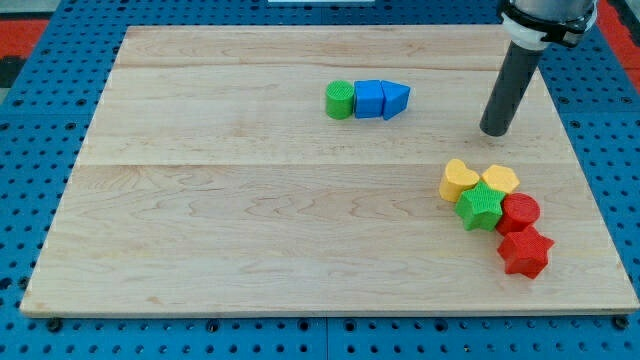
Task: Slide the green star to the center
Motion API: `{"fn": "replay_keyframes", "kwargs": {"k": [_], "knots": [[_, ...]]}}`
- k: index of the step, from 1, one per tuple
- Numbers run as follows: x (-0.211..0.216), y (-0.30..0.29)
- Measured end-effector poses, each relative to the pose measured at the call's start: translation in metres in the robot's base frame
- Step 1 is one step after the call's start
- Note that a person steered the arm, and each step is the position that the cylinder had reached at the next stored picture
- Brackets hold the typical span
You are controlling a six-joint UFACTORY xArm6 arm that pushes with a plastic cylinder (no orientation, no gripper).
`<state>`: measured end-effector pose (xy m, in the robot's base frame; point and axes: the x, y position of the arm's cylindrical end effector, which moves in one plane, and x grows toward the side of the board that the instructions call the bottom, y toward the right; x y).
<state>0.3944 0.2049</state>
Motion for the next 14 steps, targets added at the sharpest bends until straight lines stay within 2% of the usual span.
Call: {"fn": "replay_keyframes", "kwargs": {"k": [2,4,5,6,8,11,12,13,14], "knots": [[0.0,0.003],[0.011,0.033],[0.059,0.092],[0.095,0.117],[0.12,0.019],[0.106,-0.091],[0.114,-0.141],[0.148,-0.145],[0.129,-0.186]]}}
